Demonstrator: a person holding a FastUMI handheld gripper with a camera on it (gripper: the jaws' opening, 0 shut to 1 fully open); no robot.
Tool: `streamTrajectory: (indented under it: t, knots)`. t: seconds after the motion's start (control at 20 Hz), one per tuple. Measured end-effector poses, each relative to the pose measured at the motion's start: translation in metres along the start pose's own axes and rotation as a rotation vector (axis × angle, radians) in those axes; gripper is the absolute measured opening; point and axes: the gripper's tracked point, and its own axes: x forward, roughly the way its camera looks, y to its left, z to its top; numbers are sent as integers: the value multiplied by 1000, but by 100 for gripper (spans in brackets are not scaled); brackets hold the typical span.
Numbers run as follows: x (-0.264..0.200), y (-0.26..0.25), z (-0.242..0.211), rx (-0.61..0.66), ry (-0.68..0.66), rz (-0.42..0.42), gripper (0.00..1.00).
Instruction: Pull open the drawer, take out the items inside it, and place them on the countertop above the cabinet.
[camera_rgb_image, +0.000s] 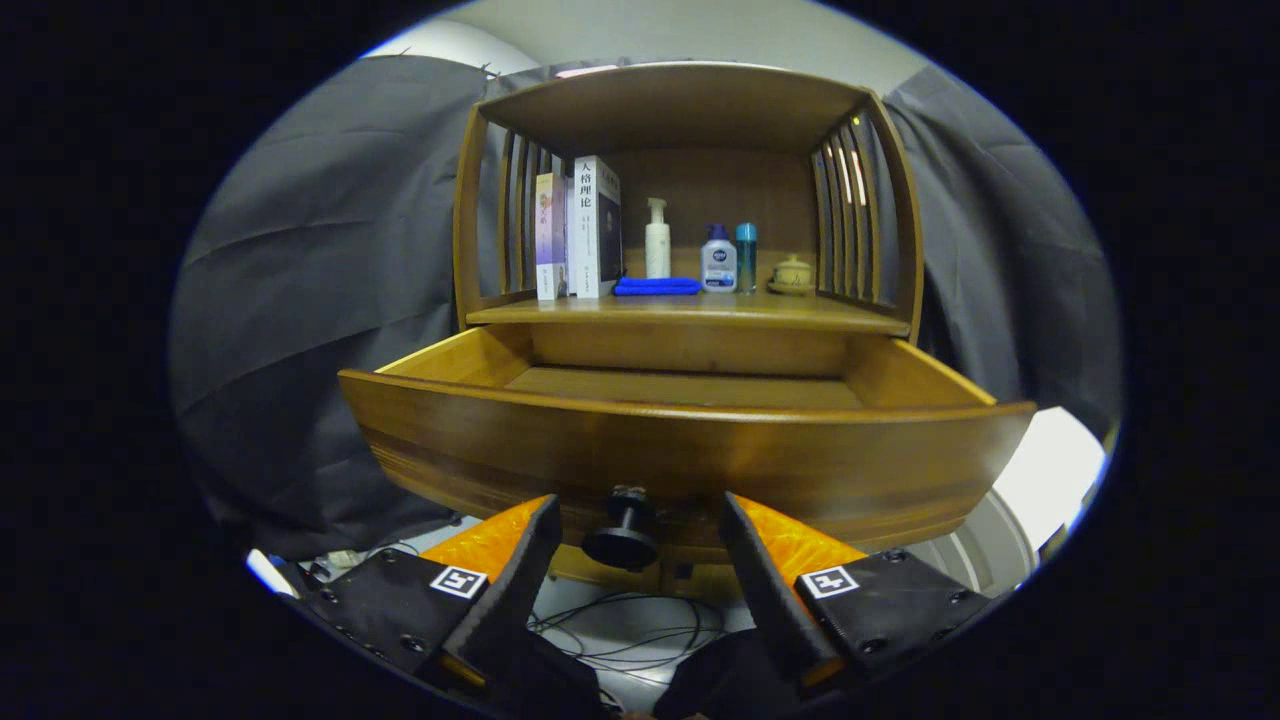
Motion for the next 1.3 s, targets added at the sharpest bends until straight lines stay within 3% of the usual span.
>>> streamTrajectory:
  t: [0.1, 0.35, 0.6, 0.95, 1.3]
  knots:
    - [-8, -5, 17, 6, -24, 8, 98]
    - [-14, -25, 69, 52, -69, 31, 97]
    - [2, -49, 117, -40, -63, -2, 97]
    - [58, -40, 147, -131, 92, 50, 98]
    - [113, -32, 113, -77, 417, 126, 99]
